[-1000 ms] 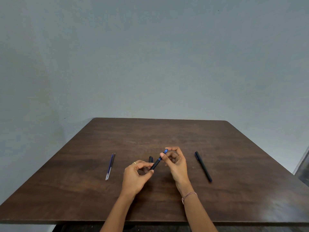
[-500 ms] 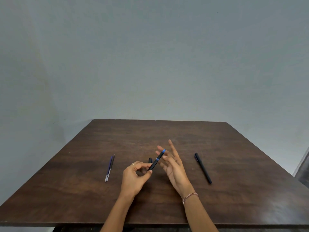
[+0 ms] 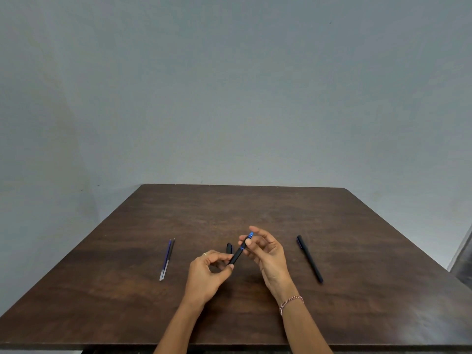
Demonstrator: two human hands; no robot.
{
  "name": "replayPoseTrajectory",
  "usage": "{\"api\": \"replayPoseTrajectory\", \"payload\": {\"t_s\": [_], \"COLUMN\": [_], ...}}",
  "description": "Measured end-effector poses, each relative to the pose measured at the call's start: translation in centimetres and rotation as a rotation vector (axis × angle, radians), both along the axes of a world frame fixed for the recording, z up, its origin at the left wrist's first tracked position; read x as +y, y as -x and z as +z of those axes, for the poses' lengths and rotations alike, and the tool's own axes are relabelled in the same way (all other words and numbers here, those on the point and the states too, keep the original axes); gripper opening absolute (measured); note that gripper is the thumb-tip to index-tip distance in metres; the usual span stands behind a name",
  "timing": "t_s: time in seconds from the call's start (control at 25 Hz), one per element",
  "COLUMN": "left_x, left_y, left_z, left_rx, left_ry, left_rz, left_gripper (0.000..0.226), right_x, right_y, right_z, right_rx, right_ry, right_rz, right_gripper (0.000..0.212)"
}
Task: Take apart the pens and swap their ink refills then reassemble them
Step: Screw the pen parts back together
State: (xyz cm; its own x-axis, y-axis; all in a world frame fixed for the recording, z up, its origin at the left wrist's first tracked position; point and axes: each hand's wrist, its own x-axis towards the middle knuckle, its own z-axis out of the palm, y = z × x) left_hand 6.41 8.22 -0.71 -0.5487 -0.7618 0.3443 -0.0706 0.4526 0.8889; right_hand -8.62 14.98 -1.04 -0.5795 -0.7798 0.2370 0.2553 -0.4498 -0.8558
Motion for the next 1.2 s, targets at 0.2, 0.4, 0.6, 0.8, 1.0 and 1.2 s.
{"api": "replayPoseTrajectory", "payload": {"t_s": [0.2,0.4,0.6,0.8,1.0,1.2], "left_x": [-0.07,-0.07,-0.28,-0.43,-0.48,-0.42], "left_y": [0.0,0.09,0.17,0.19,0.2,0.17], "left_z": [-0.1,-0.17,-0.34,-0.48,-0.4,-0.27], "left_rx": [0.002,-0.034,0.008,0.014,0.004,-0.012], "left_ry": [0.017,0.043,0.017,0.009,0.004,-0.003], "left_rz": [-0.016,-0.02,0.023,0.014,0.003,0.007], "left_gripper": [0.029,0.029,0.032,0.032,0.028,0.027], "right_x": [-0.08,-0.09,-0.15,0.1,-0.03,-0.25], "right_y": [0.17,0.13,0.14,0.15,0.22,0.1], "right_z": [-0.1,-0.2,0.13,0.2,0.2,0.29], "right_rx": [0.044,0.168,-0.103,-0.147,-0.142,-0.175], "right_ry": [-0.051,-0.143,-0.041,0.013,0.002,0.002], "right_rz": [-0.073,-0.193,-0.032,0.096,0.044,0.032], "right_gripper": [0.036,0.027,0.032,0.04,0.048,0.045]}}
